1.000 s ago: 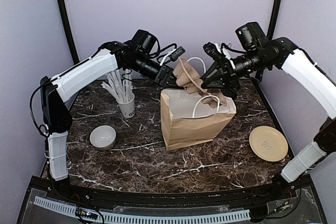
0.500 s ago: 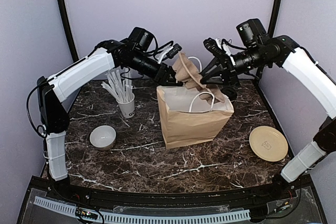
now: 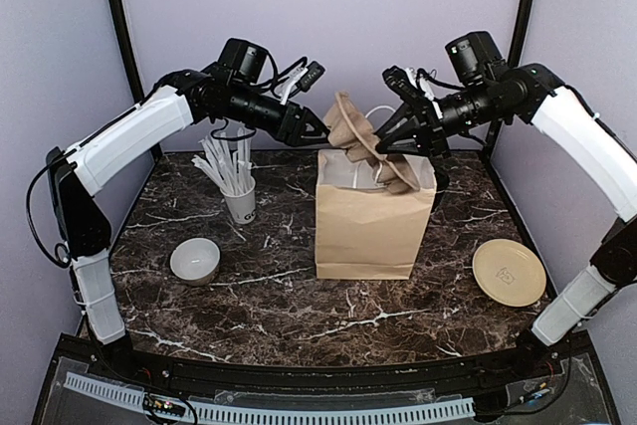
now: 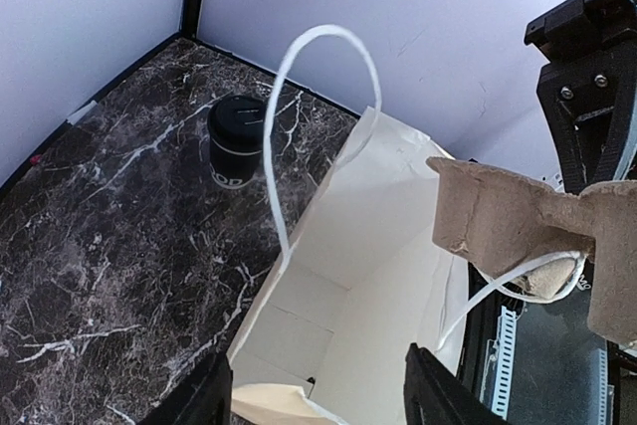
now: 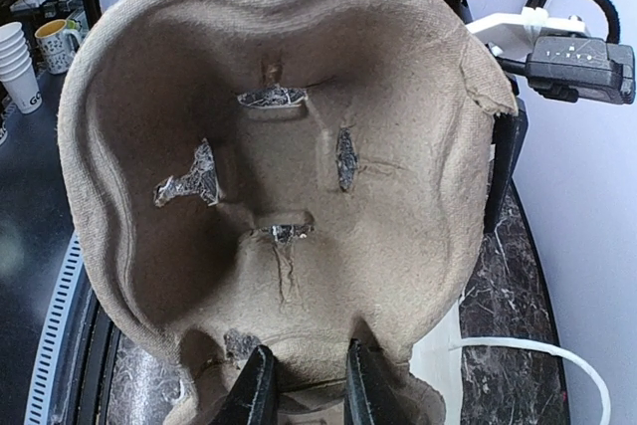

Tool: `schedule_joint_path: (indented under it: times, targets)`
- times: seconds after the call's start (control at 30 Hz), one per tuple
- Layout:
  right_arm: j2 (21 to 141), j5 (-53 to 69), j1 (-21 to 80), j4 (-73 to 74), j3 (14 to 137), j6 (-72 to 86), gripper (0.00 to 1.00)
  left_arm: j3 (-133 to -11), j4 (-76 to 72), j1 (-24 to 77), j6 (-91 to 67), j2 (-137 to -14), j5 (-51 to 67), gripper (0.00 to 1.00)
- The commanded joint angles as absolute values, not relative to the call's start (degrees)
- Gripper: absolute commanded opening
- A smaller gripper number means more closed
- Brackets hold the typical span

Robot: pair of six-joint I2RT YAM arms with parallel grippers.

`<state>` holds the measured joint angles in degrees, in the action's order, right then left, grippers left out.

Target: Pack the takeout coffee

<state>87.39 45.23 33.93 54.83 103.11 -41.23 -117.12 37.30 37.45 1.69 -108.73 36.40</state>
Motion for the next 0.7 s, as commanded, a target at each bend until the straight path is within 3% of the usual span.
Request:
schedule_joint_path:
  times: [0.0, 0.67]
  targets:
    - [88.2, 44.1, 34.5, 51.3, 102.0, -40.6, 0.18, -115.0, 36.3, 37.3, 1.7, -105.7, 36.0, 0.62]
    - [90.2, 44.1, 28.8, 48.9, 106.5, -38.6, 0.17, -108.4, 34.4, 36.8, 2.6, -101.2, 35.0, 0.62]
